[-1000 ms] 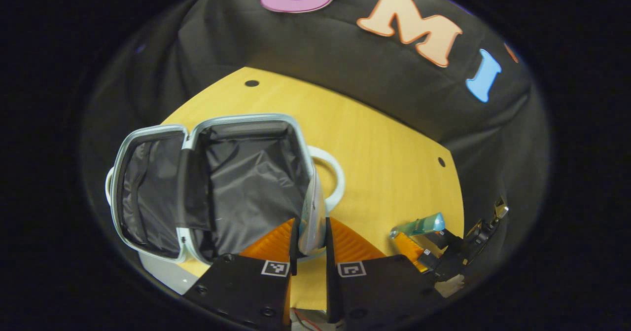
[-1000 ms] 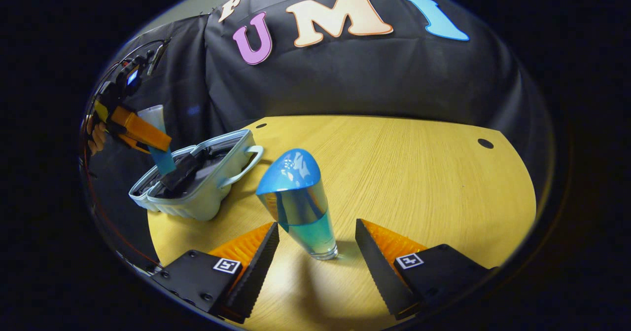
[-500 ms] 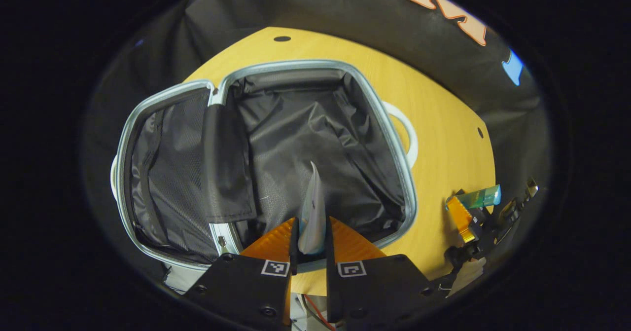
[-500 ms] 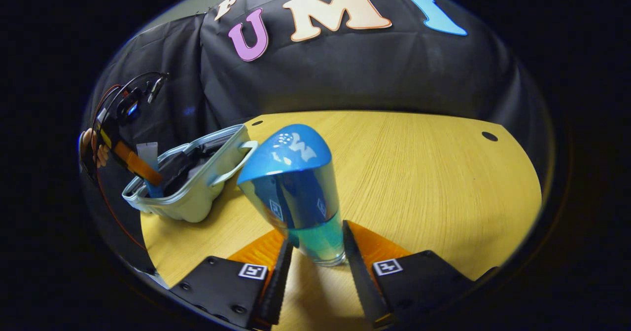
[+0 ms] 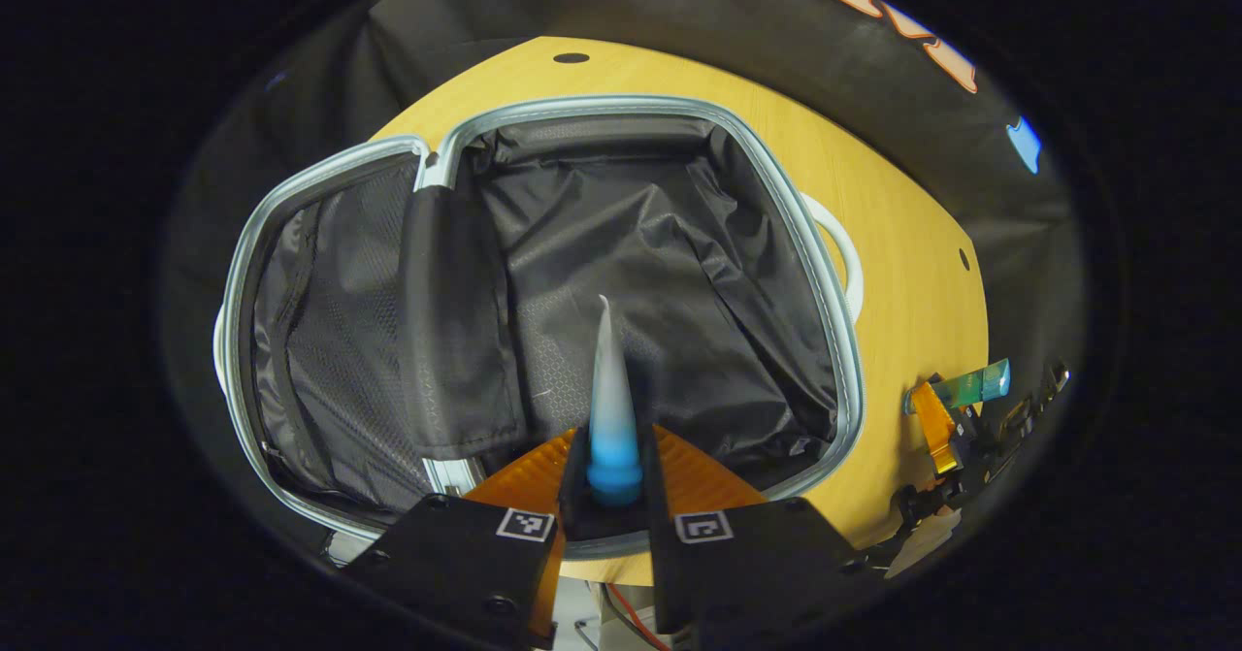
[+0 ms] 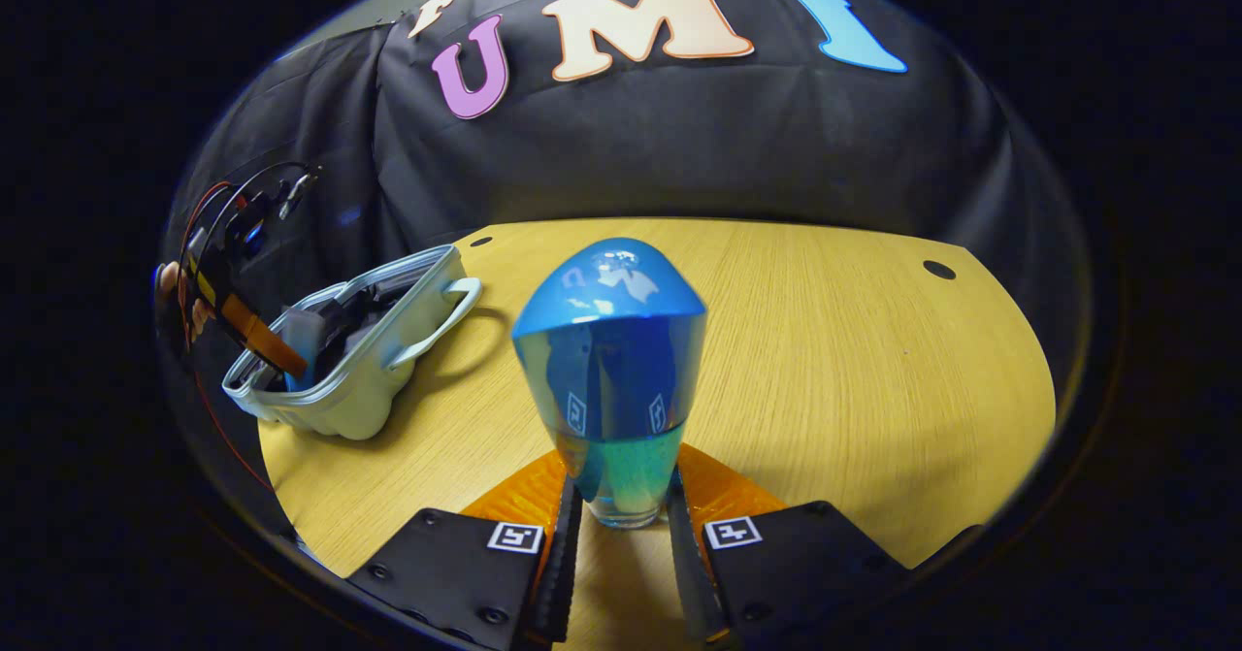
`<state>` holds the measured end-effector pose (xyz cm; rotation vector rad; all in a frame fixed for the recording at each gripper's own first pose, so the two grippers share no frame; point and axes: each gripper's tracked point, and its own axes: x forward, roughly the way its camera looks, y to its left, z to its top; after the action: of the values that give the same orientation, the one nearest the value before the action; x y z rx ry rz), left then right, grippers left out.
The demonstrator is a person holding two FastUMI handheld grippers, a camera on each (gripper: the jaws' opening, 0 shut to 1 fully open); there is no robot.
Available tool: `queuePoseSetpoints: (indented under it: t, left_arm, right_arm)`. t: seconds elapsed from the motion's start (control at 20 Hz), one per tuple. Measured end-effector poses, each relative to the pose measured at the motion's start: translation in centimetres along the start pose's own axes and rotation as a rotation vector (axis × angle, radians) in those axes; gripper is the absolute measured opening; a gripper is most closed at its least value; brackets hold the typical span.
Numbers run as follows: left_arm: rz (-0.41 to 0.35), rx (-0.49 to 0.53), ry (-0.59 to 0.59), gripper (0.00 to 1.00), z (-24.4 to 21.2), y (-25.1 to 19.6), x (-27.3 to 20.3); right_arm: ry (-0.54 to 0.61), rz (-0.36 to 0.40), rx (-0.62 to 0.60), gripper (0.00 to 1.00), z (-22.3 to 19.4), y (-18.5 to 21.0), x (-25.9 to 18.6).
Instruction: First open the suitcase, pack the skin care products into it, and then close the suitcase.
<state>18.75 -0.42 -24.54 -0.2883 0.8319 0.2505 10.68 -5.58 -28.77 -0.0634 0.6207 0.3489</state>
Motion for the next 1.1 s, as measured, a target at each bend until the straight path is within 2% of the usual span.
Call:
queuePoseSetpoints:
  t: [0.05, 0.2, 0.3, 0.6, 0.65, 0.7, 0.85, 0.95, 1.0, 1.1]
  left_arm:
    - [-0.004, 0.007, -0.014, 0.36, 0.2, -0.1, -0.3]
    - [-0.012, 0.021, -0.057, 0.73, 0.8, -0.1, -1.8]
    - [-0.028, 0.006, -0.078, 0.77, 1.0, 0.1, -3.0]
    - [-0.041, -0.061, -0.141, 0.77, 0.7, 2.7, -7.0]
    - [-0.036, -0.076, -0.149, 0.77, 0.5, 3.4, -7.6]
    - [-0.03, -0.089, -0.157, 0.77, 0.4, 4.3, -8.1]
    - [-0.003, -0.131, -0.186, 0.79, -0.1, 7.1, -9.5]
    - [0.019, -0.156, -0.212, 0.86, -0.3, 9.1, -10.8]
    - [0.026, -0.171, -0.219, 0.96, -0.6, 10.1, -11.1]
    - [0.04, -0.203, -0.23, 0.96, -1.1, 12.4, -12.0]
  right_arm:
    - [-0.004, -0.005, 0.012, 0.46, 0.4, -0.2, -0.2]
    - [-0.028, -0.019, 0.015, 0.42, 2.0, 0.0, -0.9]
    - [-0.037, -0.012, 0.01, 0.43, 2.7, 0.4, -1.2]
    - [-0.043, 0.035, 0.026, 0.42, 4.5, 3.5, -1.7]
    - [-0.041, 0.048, 0.016, 0.39, 5.0, 4.3, -1.8]
    - [-0.043, 0.062, 0.006, 0.42, 5.4, 5.2, -1.9]
    - [-0.043, 0.113, 0.002, 0.42, 6.7, 8.3, -2.2]
    - [-0.032, 0.147, -0.004, 0.42, 7.0, 10.9, -2.1]
    - [-0.031, 0.163, -0.018, 0.42, 7.5, 12.2, -2.1]
    - [-0.021, 0.204, -0.039, 0.42, 8.0, 15.2, -1.7]
